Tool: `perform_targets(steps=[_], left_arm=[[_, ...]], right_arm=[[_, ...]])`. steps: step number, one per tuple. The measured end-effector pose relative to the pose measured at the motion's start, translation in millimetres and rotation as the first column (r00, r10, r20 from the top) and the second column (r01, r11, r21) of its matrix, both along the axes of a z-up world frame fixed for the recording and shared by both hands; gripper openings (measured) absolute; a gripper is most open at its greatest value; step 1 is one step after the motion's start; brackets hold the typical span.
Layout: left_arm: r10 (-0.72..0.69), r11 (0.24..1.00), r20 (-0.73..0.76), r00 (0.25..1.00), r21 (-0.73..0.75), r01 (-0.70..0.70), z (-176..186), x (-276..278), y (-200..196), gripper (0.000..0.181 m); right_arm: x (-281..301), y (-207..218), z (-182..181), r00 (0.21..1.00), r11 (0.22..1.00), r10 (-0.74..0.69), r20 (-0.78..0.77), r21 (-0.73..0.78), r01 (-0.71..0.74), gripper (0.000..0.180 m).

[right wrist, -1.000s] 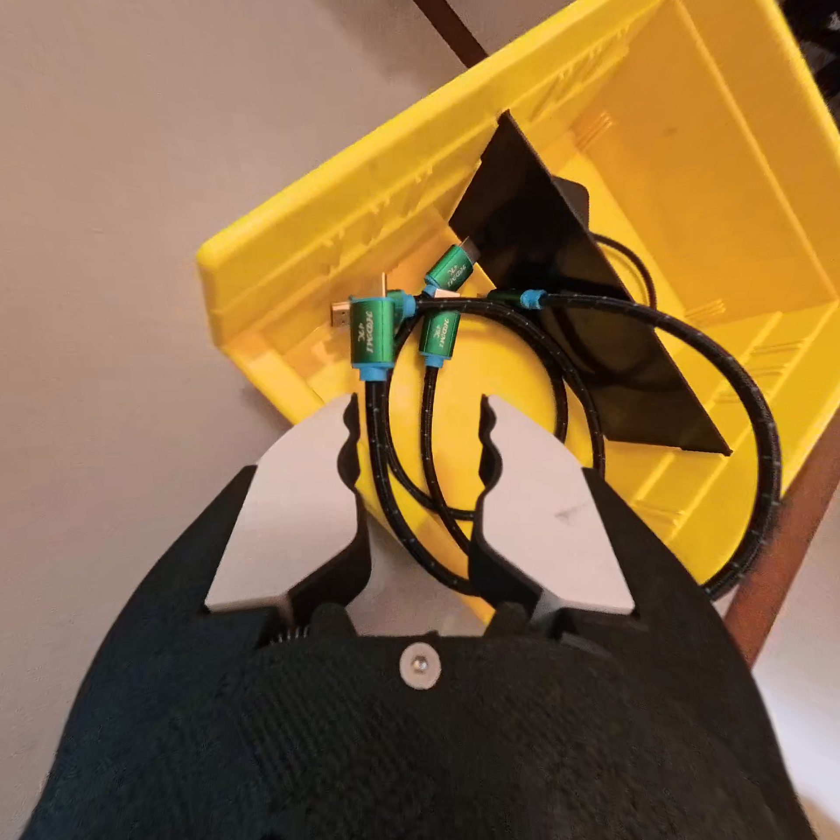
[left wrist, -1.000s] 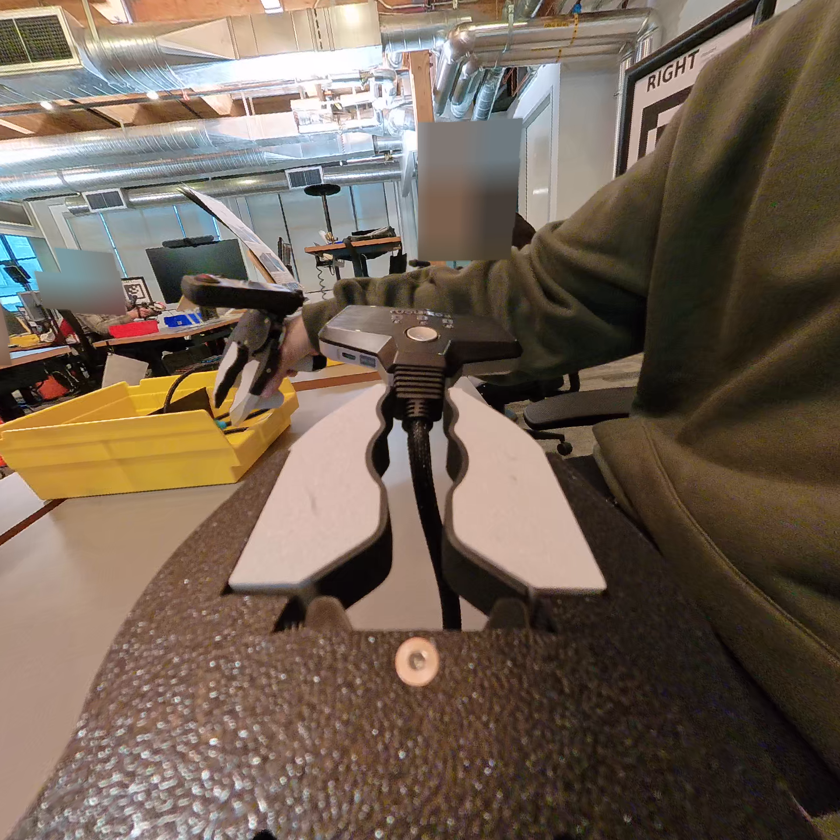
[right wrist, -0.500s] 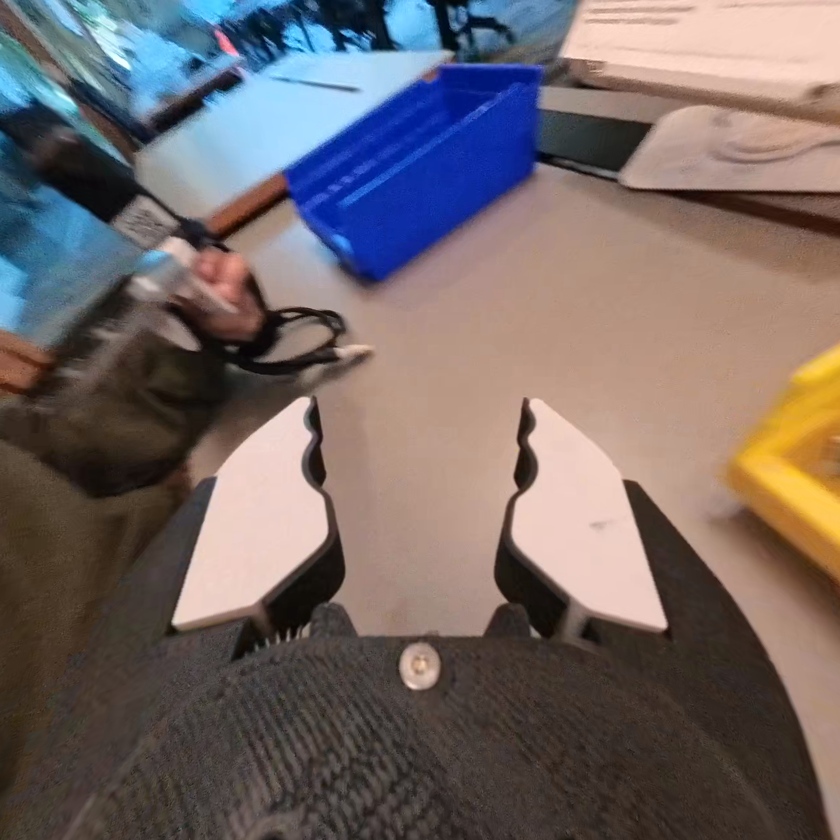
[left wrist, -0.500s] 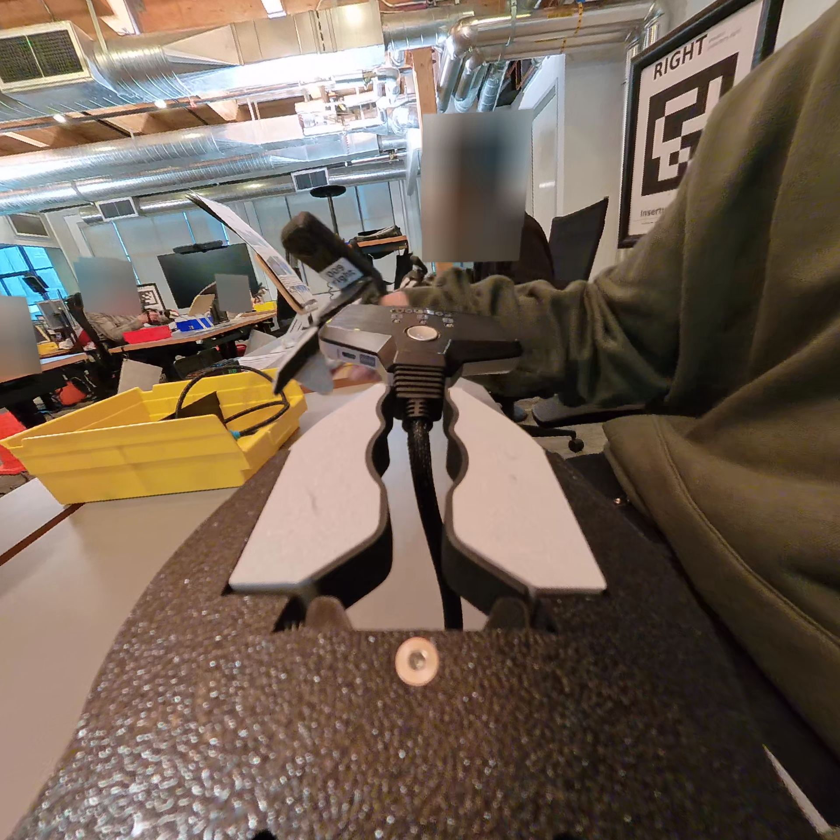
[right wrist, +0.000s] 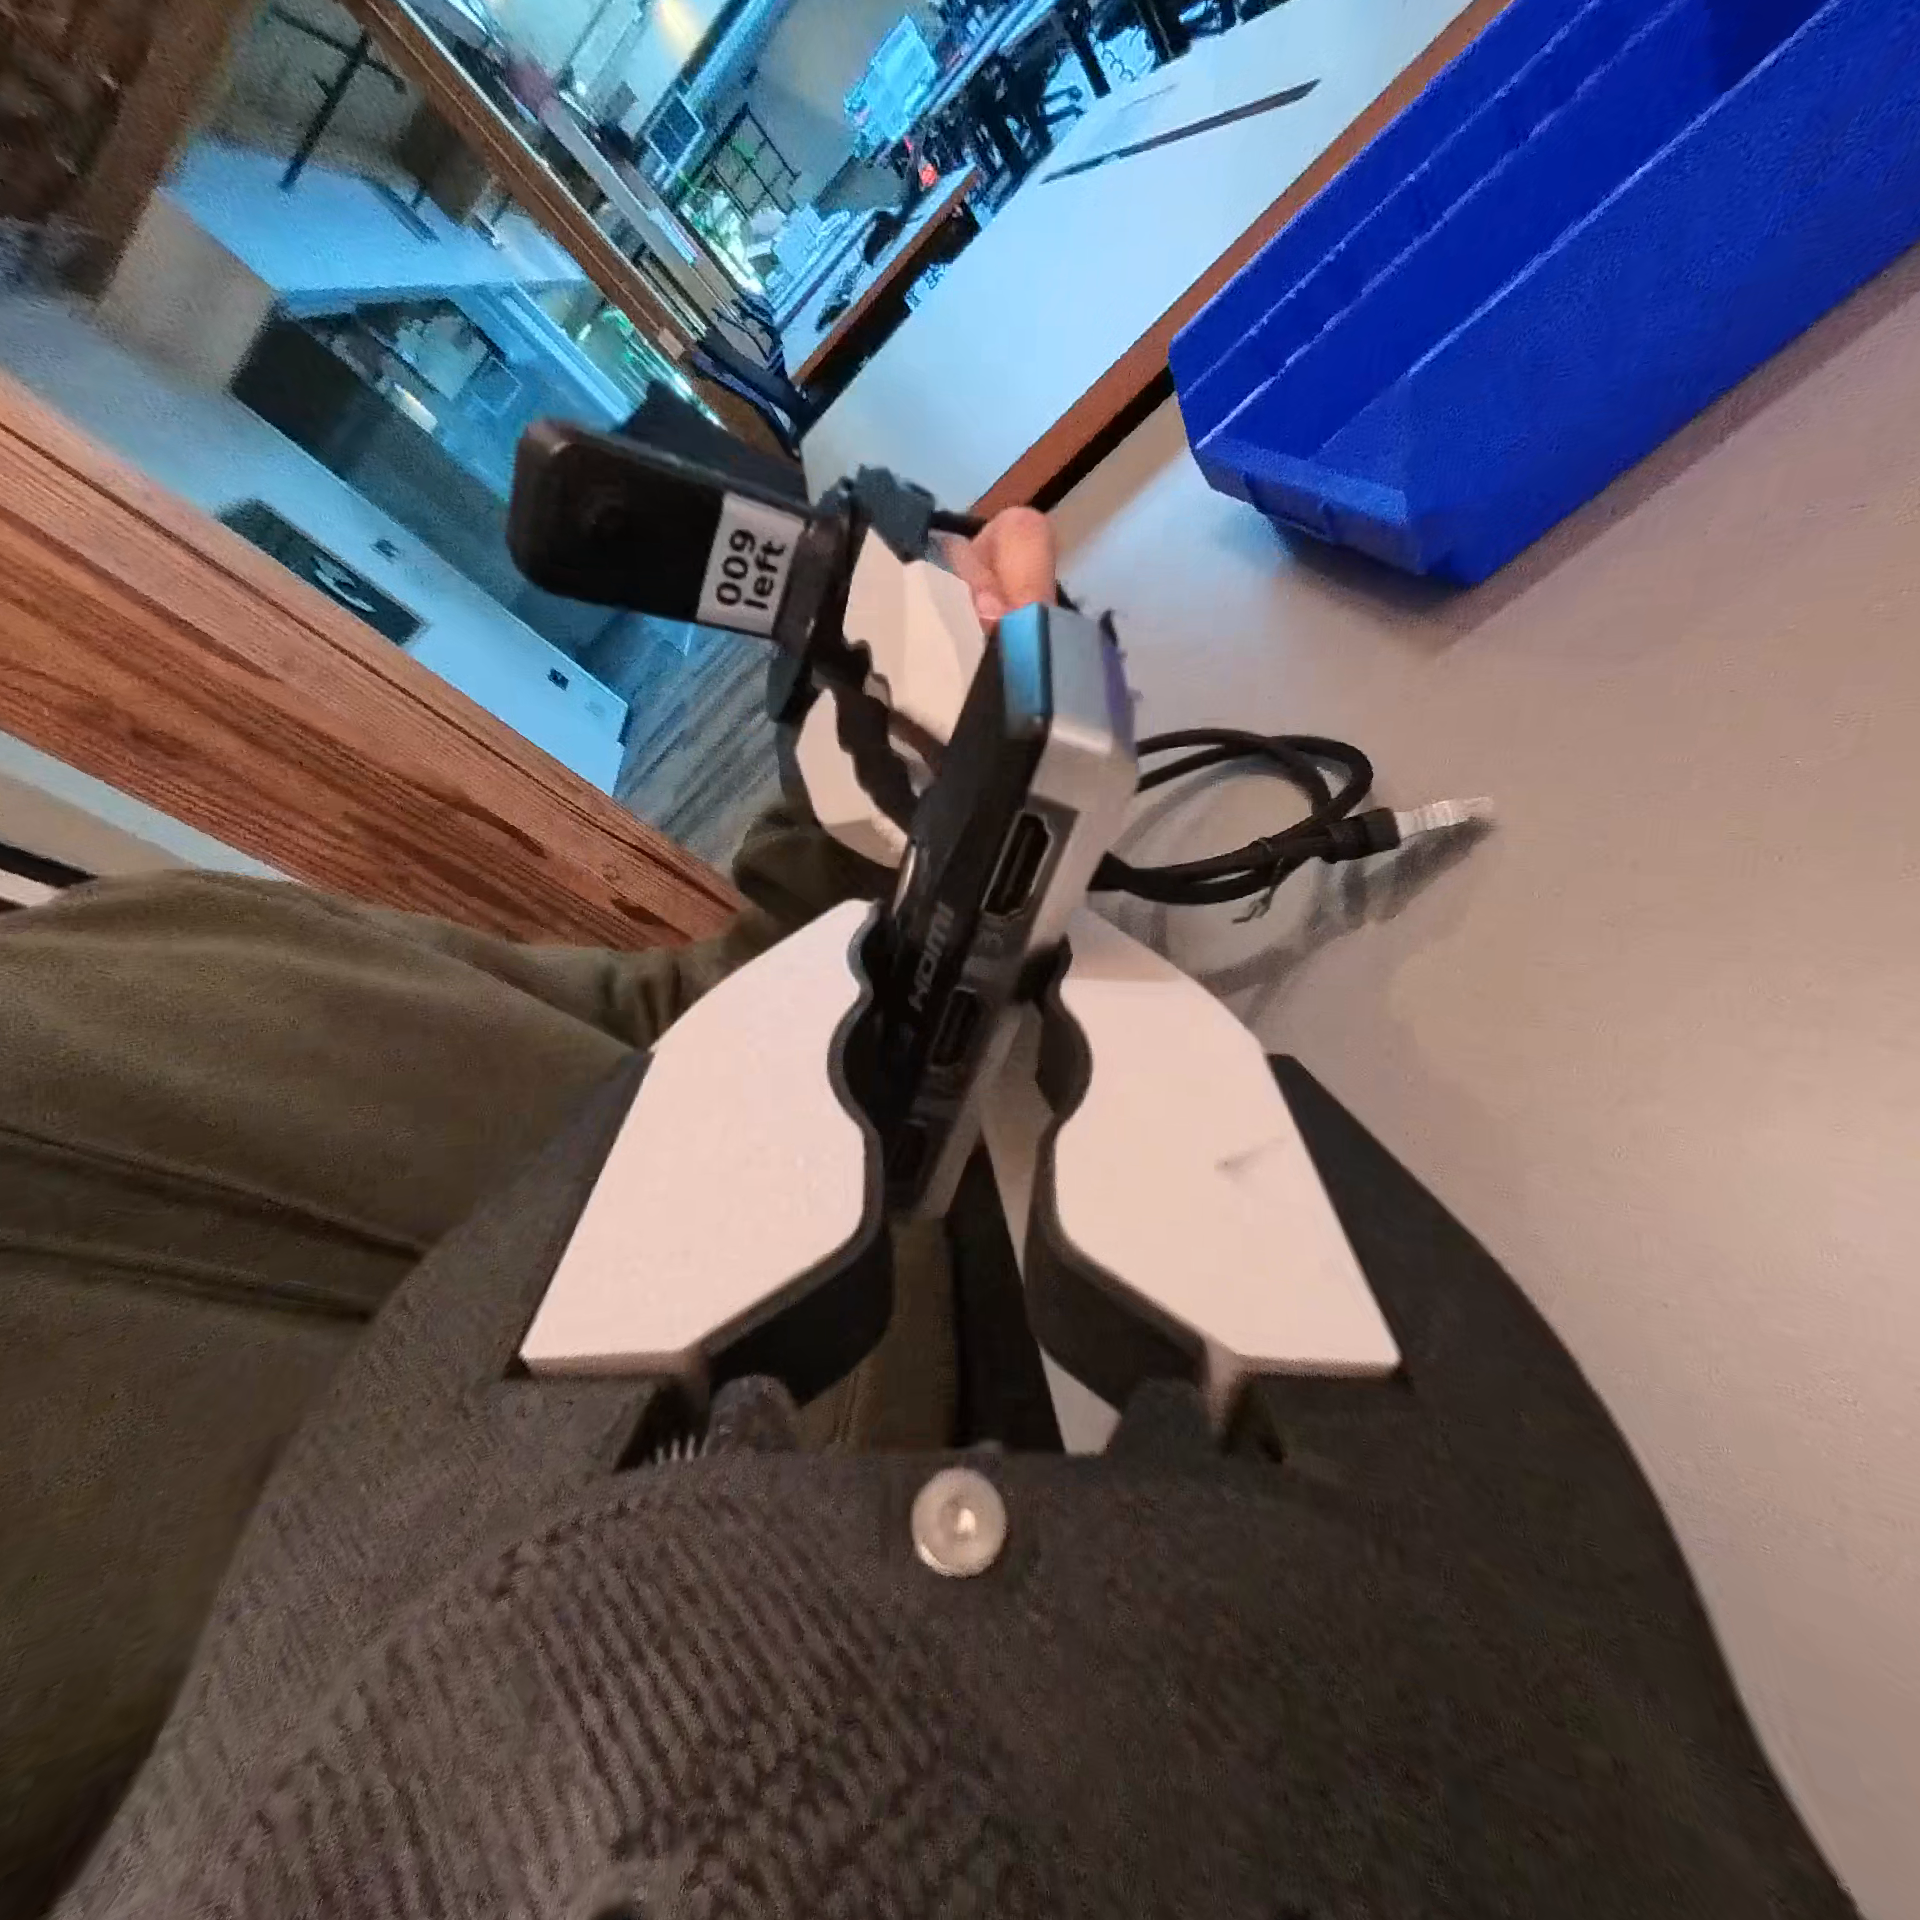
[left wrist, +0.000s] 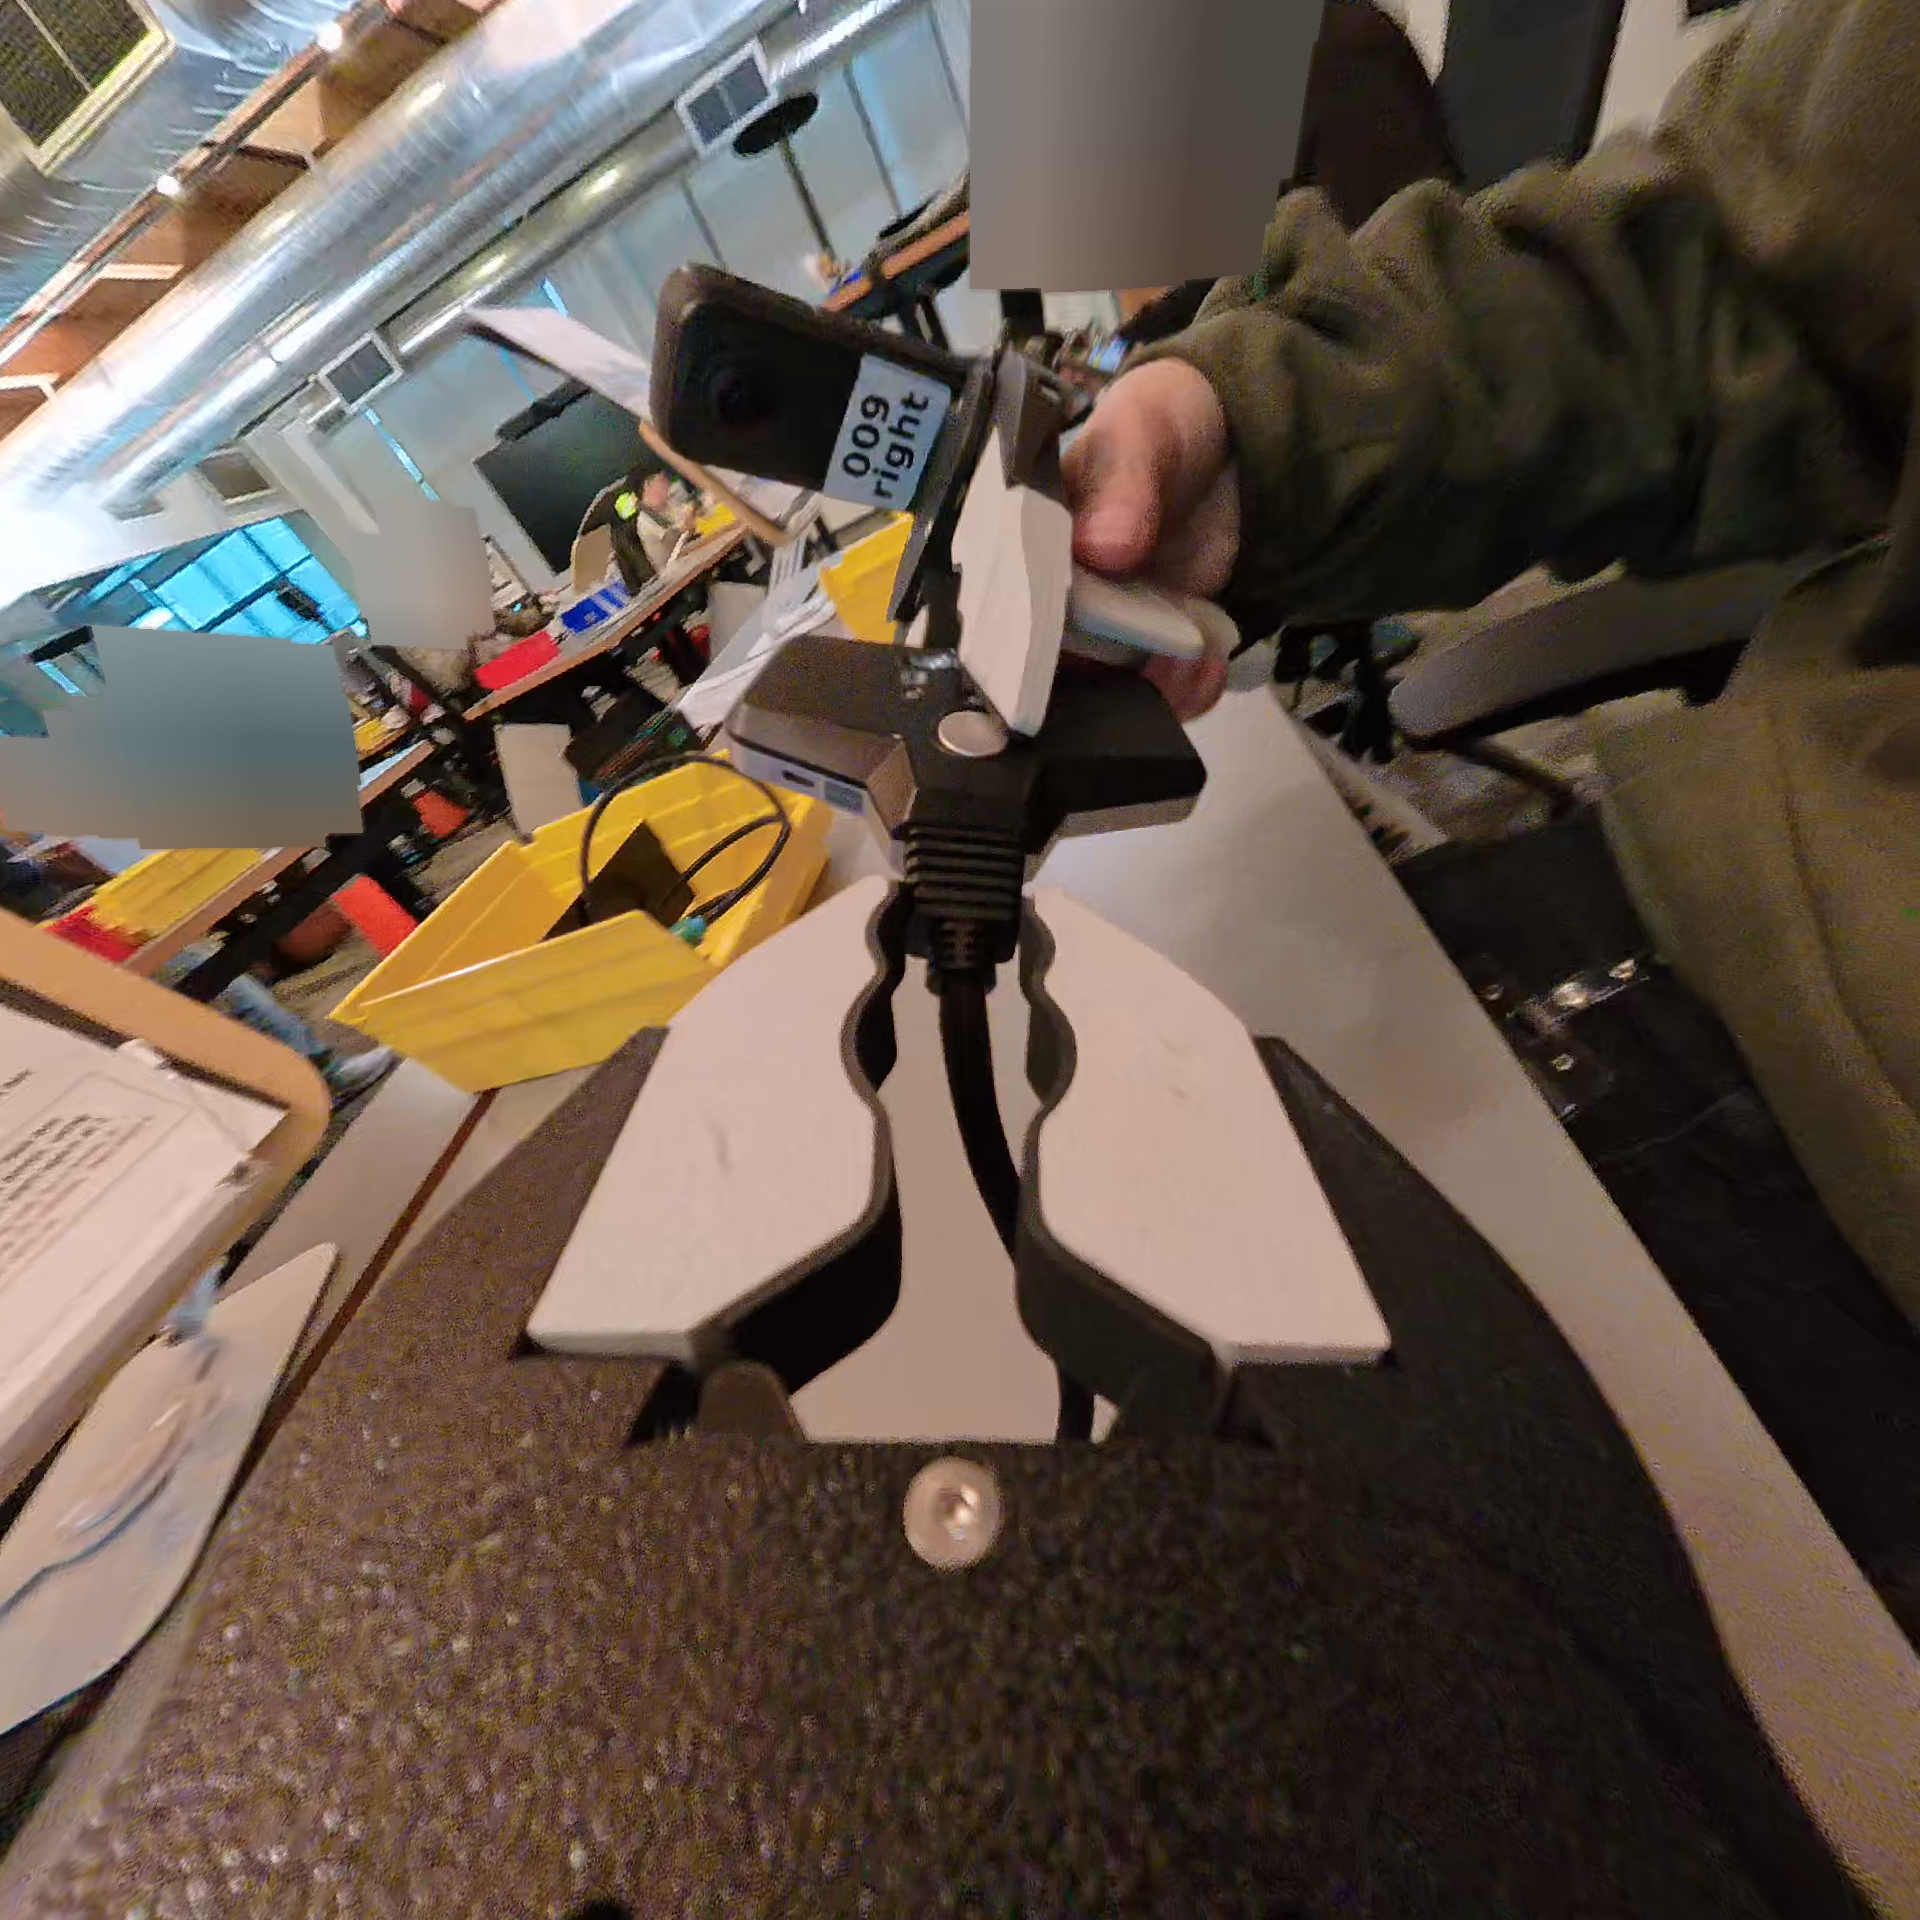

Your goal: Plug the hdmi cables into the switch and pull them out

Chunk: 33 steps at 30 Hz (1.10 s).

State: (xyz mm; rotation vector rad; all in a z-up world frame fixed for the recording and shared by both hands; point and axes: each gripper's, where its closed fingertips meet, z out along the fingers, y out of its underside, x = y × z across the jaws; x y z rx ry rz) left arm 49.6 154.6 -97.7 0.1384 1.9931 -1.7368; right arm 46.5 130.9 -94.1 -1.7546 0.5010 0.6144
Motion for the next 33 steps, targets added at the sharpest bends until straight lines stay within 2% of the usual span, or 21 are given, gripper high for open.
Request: perform_targets(steps=[3,4,7,10,13,17,21,25,28,29,33], left_arm=[[0.02,1.0,-0.032,0.999,-0.02,-0.021,7.5,0.3,-3.3,0.019],[0.029,0.998,-0.04,0.999,-0.052,-0.031,12.9,1.5,-3.4,0.008],[0.006,0.991,-0.029,1.0,-0.131,-0.01,24.3,-1.9,-0.7,0.0],[0.061,0.986,-0.054,0.997,-0.151,-0.068,25.3,7.2,6.9,0.0],[0.136,0.955,-0.091,0.987,-0.254,-0.155,43.4,15.9,25.9,0.011],[0.294,0.869,-0.16,0.942,-0.365,-0.333,60.7,32.9,69.9,0.014],[0.267,0.84,-0.274,0.924,-0.403,-0.362,46.6,44.8,88.3,0.015],[0.206,0.852,-0.345,0.916,-0.397,-0.342,26.1,54.8,80.7,0.014],[0.178,0.873,-0.37,0.912,-0.368,-0.32,11.6,59.4,68.4,0.014],[0.17,0.881,-0.38,0.909,-0.354,-0.313,6.4,60.4,64.2,0.013],[0.157,0.904,-0.407,0.9,-0.308,-0.297,-10.3,64.2,53.4,0.013]], right_arm=[[7.0,-1.8,11.3,1.0,0.997,-0.011,0.016,0.083,0.01,0.023],[13.0,-4.4,10.5,0.998,0.996,-0.043,0.043,0.079,0.039,0.023],[27.4,-11.8,5.2,0.981,0.996,-0.094,0.171,0.027,0.091,0.022],[24.8,-11.9,0.2,0.964,0.998,-0.04,0.262,-0.041,0.053,0.022],[34.7,-18.5,14.0,0.935,0.994,-0.072,0.347,-0.057,0.098,0.022],[69.9,-38.1,60.2,0.851,0.978,-0.182,0.492,-0.001,0.21,0.022],[109.1,-61.0,114.4,0.766,0.956,-0.254,0.591,0.035,0.29,0.022],[152.7,-84.8,174.9,0.647,0.912,-0.361,0.672,0.111,0.394,0.022],[196.6,-110.8,216.3,0.569,0.845,-0.485,0.664,0.187,0.502,0.022],[217.2,-123.2,226.3,0.517,0.802,-0.534,0.669,0.207,0.56,0.022],[297.0,-167.4,227.3,0.38,0.662,-0.613,0.693,0.187,0.726,0.022]])
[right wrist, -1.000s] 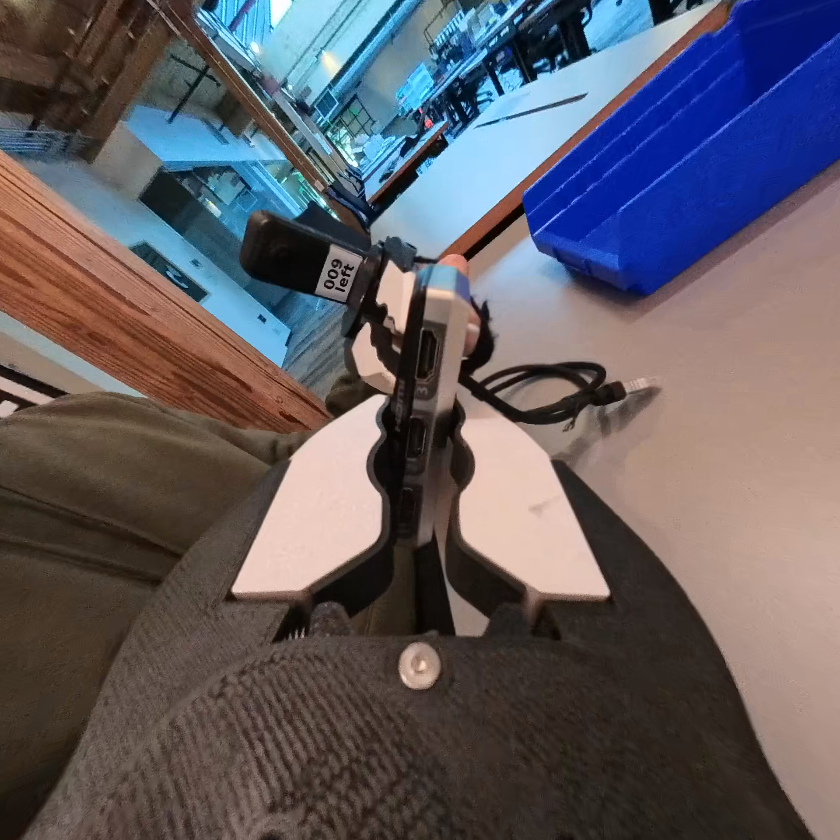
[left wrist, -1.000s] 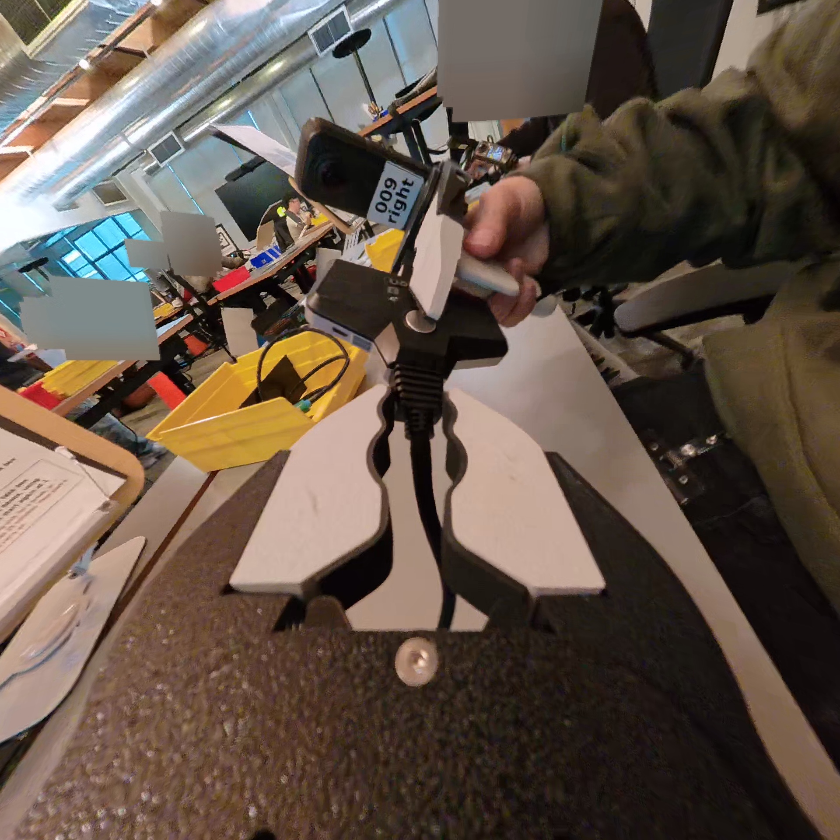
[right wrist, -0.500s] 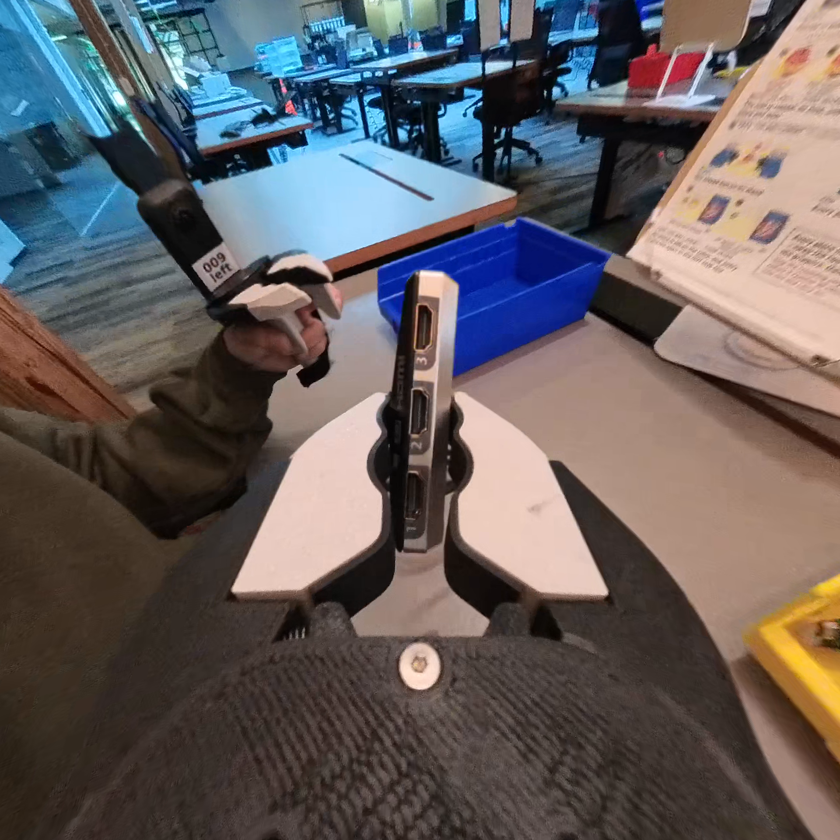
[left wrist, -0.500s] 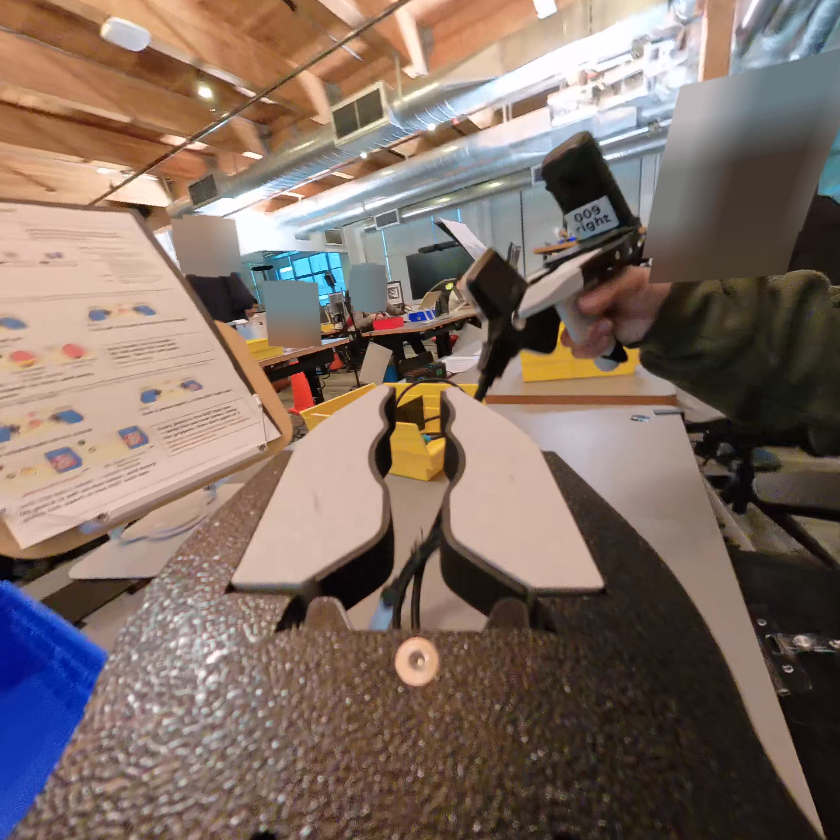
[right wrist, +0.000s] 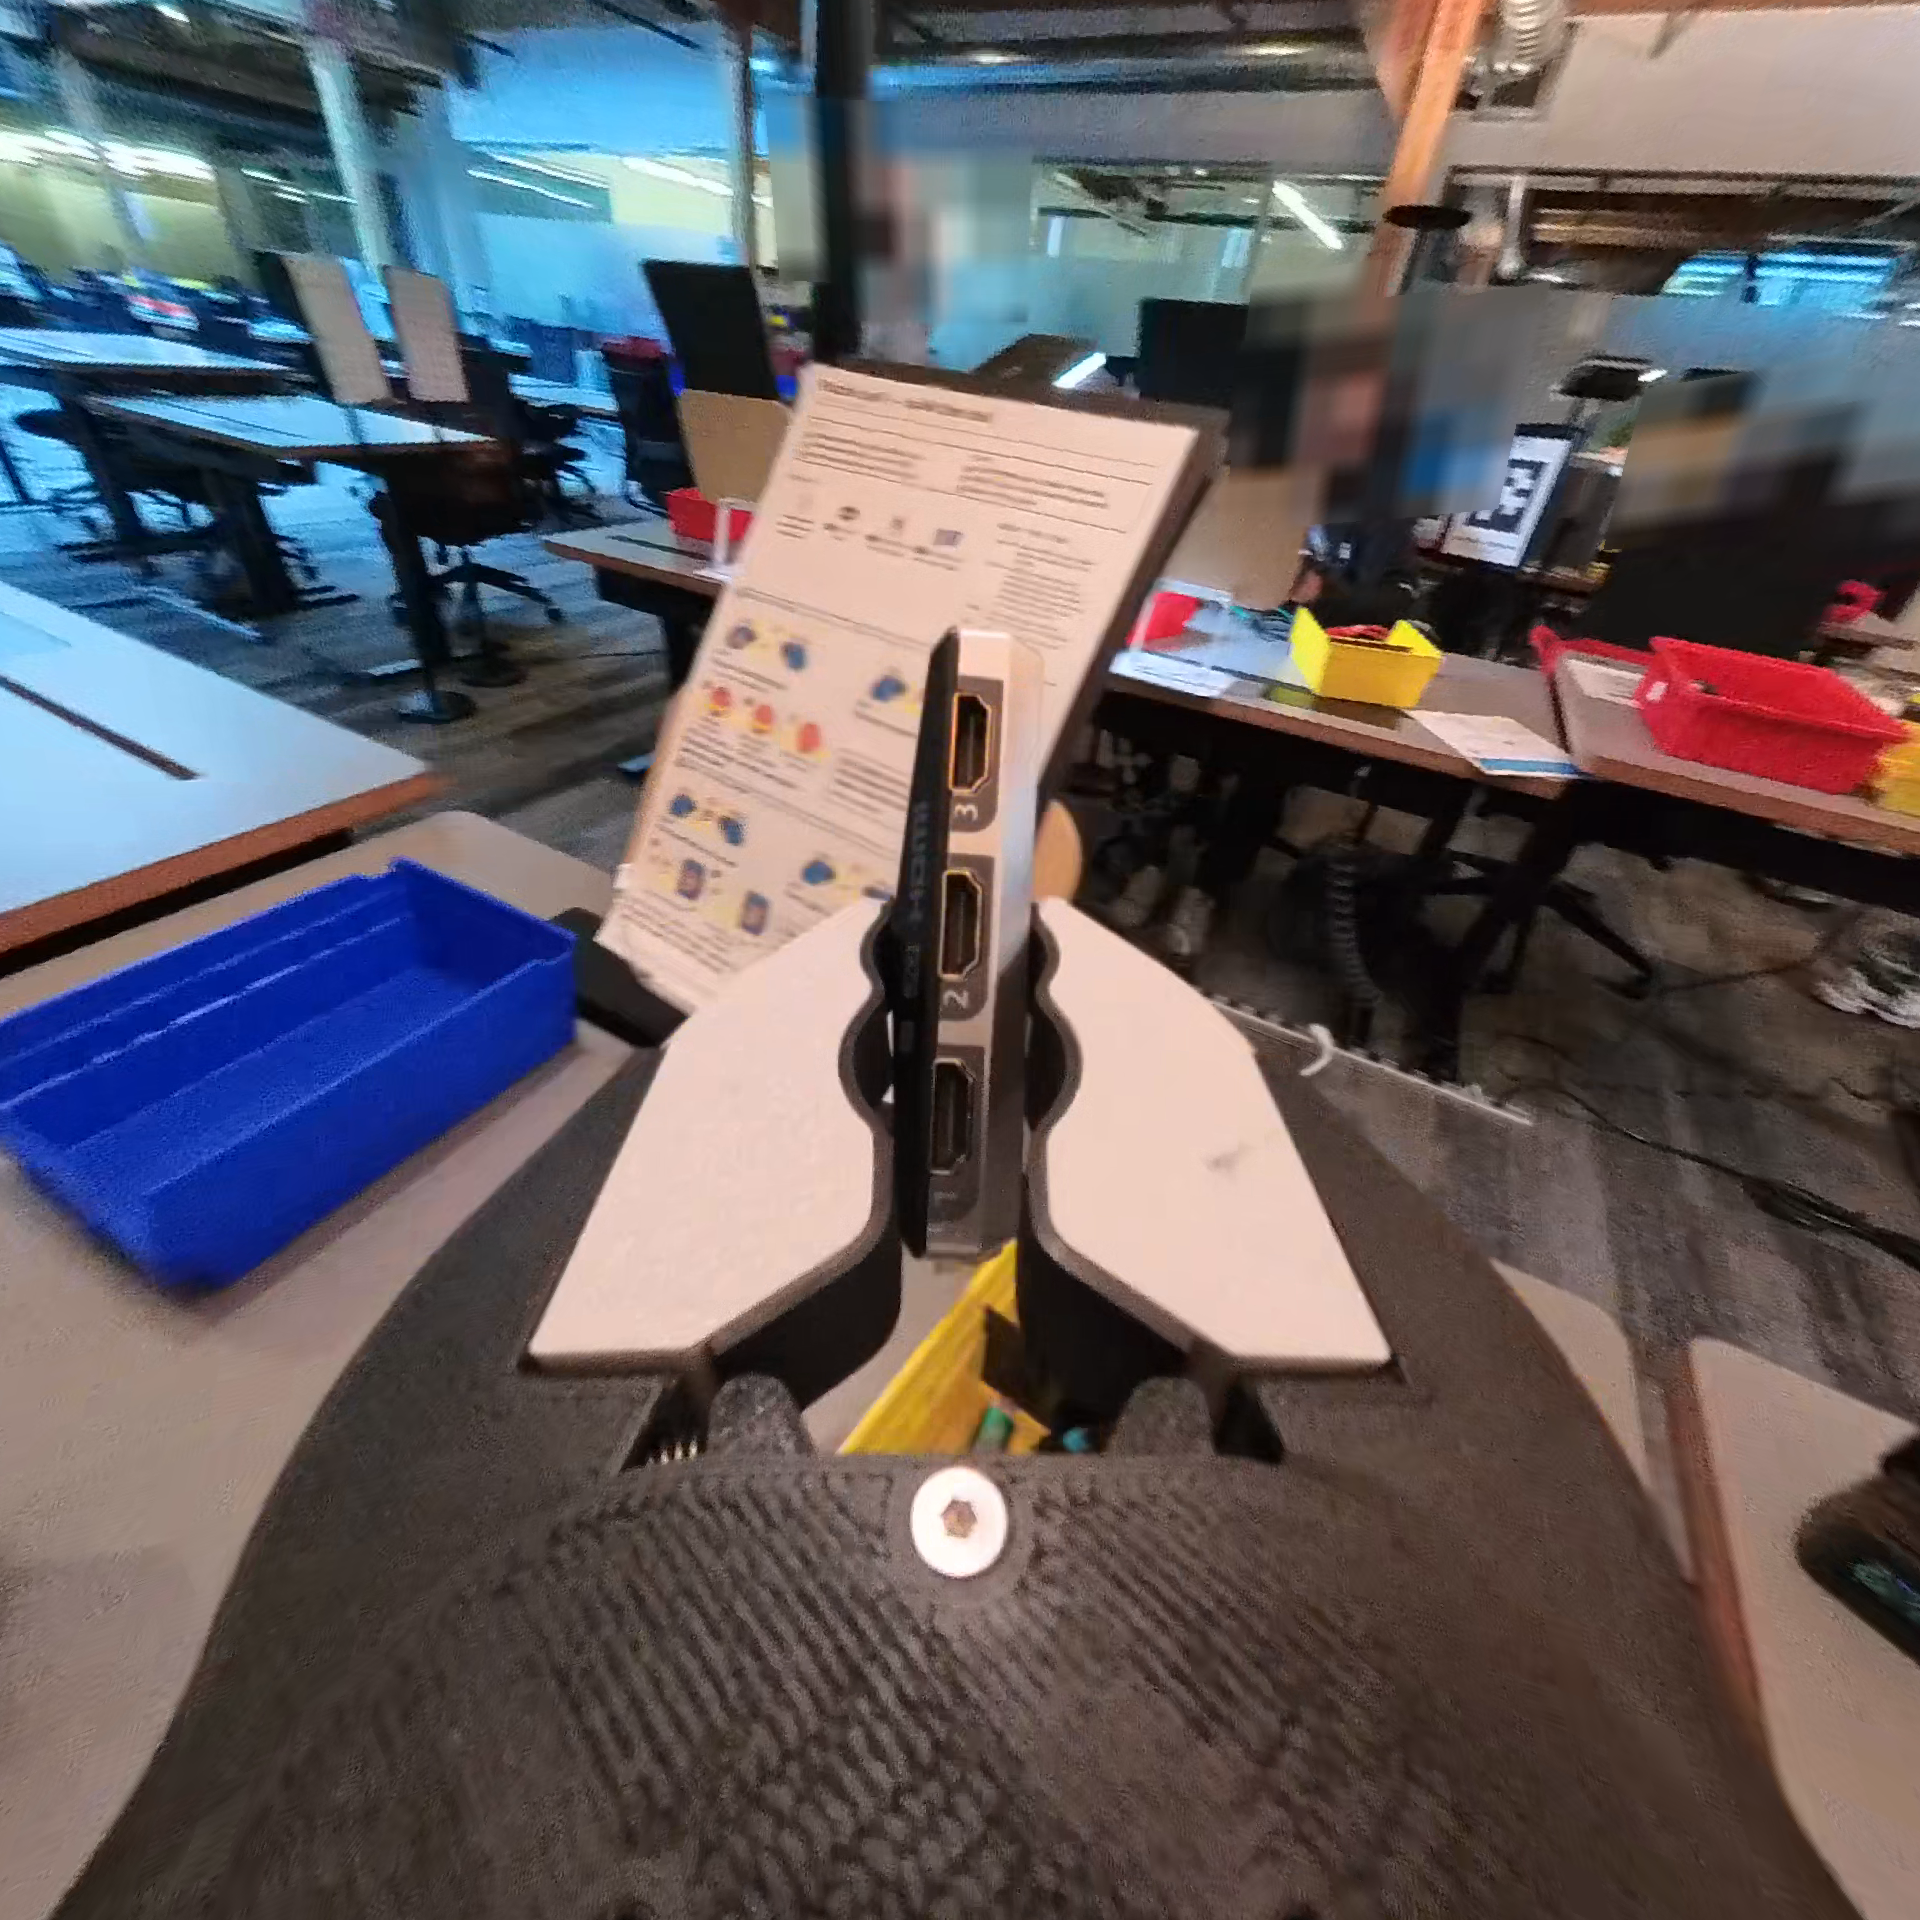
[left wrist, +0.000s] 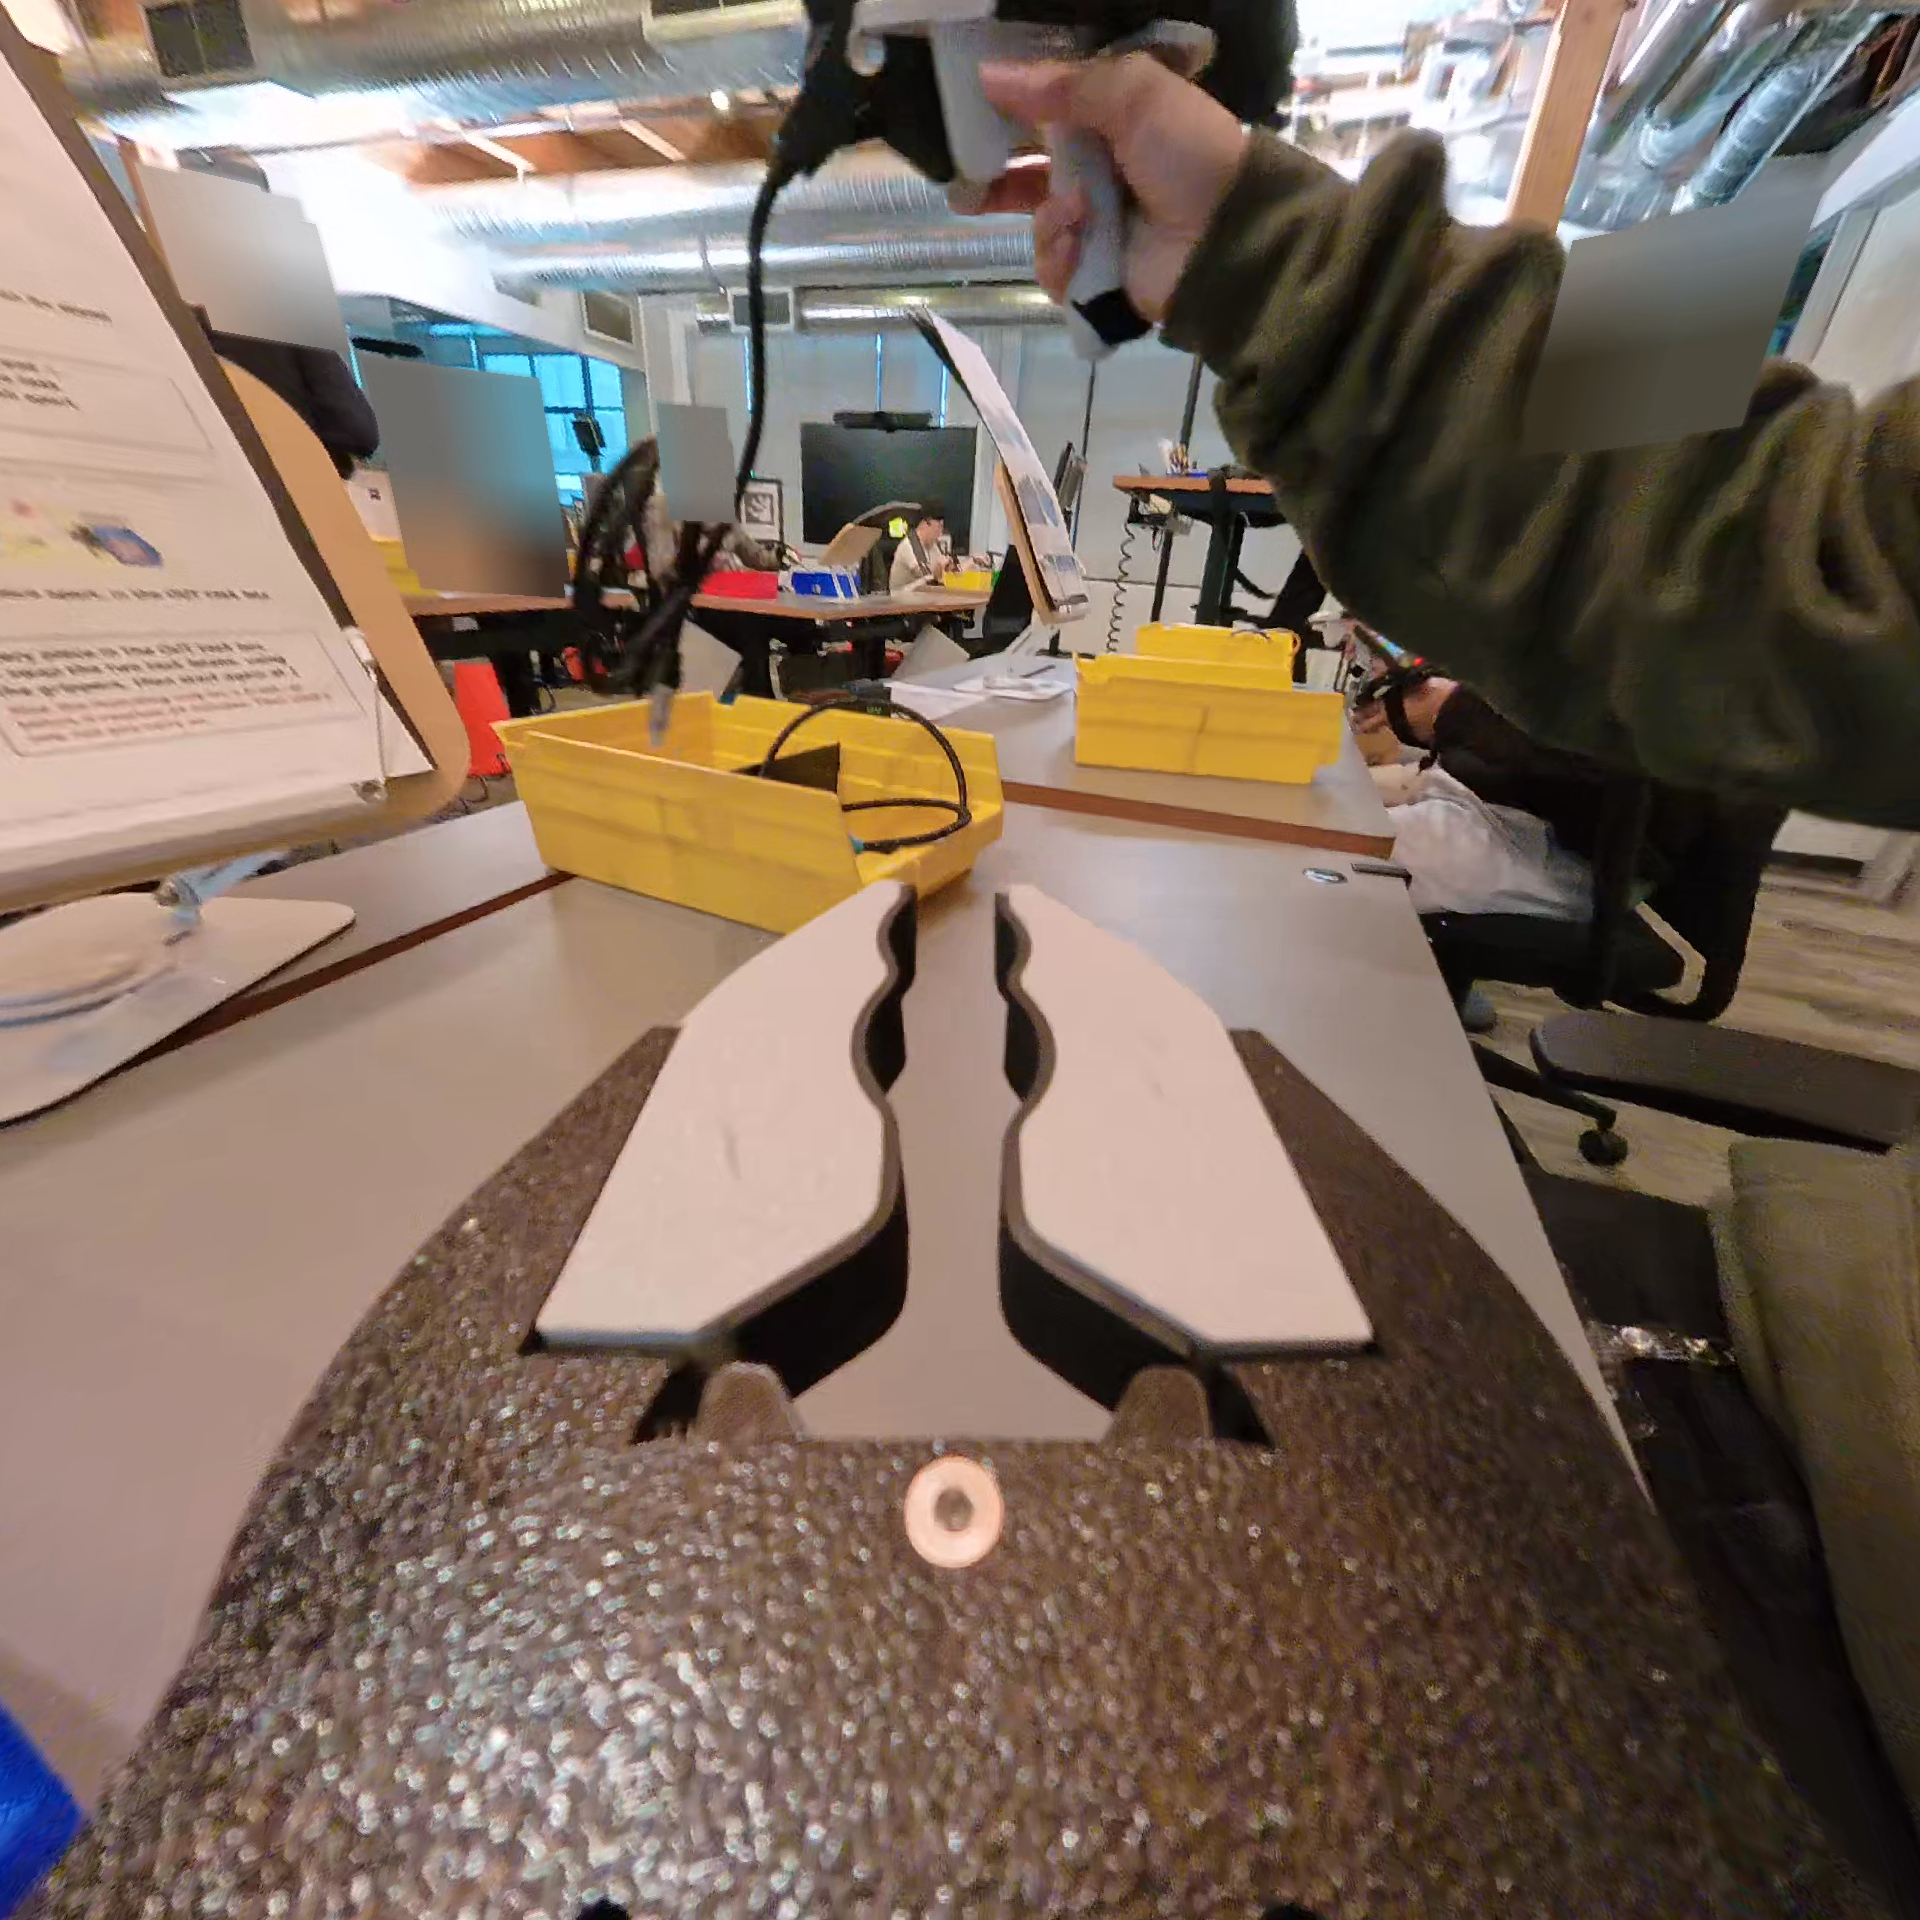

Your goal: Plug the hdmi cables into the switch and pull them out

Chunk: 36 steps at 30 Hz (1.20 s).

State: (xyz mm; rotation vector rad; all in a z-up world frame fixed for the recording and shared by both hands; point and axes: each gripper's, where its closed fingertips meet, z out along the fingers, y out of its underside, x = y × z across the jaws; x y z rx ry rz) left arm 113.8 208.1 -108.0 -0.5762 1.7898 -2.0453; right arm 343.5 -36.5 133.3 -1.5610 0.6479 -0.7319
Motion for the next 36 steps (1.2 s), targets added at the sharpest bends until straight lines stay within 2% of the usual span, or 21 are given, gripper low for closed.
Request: perform_targets(steps=[4,6,10,12,14,16,21,22,24,27,29,33,35,36], left_arm=[[-0.026,1.0,-0.009,1.0,0.014,0.026,-8.2,0.5,-5.1,0.011],[-0.025,1.0,-0.017,1.0,0.016,0.025,-11.8,2.3,-5.2,0.011],[-0.025,1.0,-0.013,1.0,0.006,0.025,-15.9,4.7,-4.3,0.01],[-0.024,1.0,-0.019,1.0,-0.002,0.024,-17.9,6.0,-3.6,0.01],[-0.031,0.999,-0.018,0.999,-0.012,0.03,-19.4,6.4,-3.5,0.009],[-0.034,0.999,-0.03,0.999,-0.015,0.034,-23.0,7.5,-3.3,0.008],[-0.05,0.999,-0.046,0.998,-0.025,0.049,-27.5,7.5,-3.2,0.008],[-0.056,0.998,-0.047,0.997,-0.025,0.055,-27.8,6.9,-3.3,0.007],[-0.066,0.998,-0.046,0.997,-0.023,0.065,-29.0,5.6,-3.4,0.007],[-0.079,0.997,-0.05,0.996,-0.016,0.078,-31.7,4.6,-3.5,0.007],[-0.085,0.996,-0.052,0.995,-0.02,0.084,-32.5,4.5,-3.0,0.007],[-0.092,0.995,-0.059,0.994,-0.047,0.089,-32.6,5.8,-1.9,0.007],[-0.093,0.995,-0.065,0.994,-0.051,0.09,-34.1,6.7,-2.3,0.007],[-0.097,0.994,-0.071,0.993,-0.052,0.094,-35.2,6.7,-3.1,0.007]], right_arm=[[62.6,-20.8,-46.0,0.99,0.988,-0.105,-0.091,-0.123,0.094,0.022],[86.0,-25.4,-80.8,0.98,0.96,-0.155,-0.124,-0.254,0.12,0.022],[122.5,-36.7,-154.8,0.968,0.759,-0.234,-0.089,-0.639,0.125,0.022],[135.7,-41.3,-185.7,0.963,0.583,-0.266,-0.049,-0.804,0.12,0.022],[143.1,-35.4,-214.9,0.974,0.429,-0.225,-0.039,-0.901,0.063,0.022],[149.4,-22.8,-236.4,0.982,0.366,-0.186,-0.045,-0.93,0.026,0.023],[162.8,2.0,-286.2,0.971,0.324,-0.182,-0.157,-0.942,-0.092,0.023],[166.1,4.0,-295.7,0.966,0.33,-0.19,-0.176,-0.938,-0.106,0.024],[170.2,8.5,-314.7,0.947,0.391,-0.198,-0.254,-0.906,-0.162,0.028],[174.3,14.8,-337.0,0.905,0.552,-0.206,-0.373,-0.808,-0.207,0.036],[185.0,18.7,-331.1,0.906,0.665,-0.217,-0.364,-0.734,-0.136,0.053],[184.3,8.8,-320.5,0.858,0.764,-0.218,-0.464,-0.628,-0.145,0.086],[182.3,6.9,-309.0,0.845,0.822,-0.193,-0.499,-0.553,-0.138,0.091],[179.4,5.4,-306.0,0.836,0.837,-0.181,-0.518,-0.527,-0.146,0.087]])
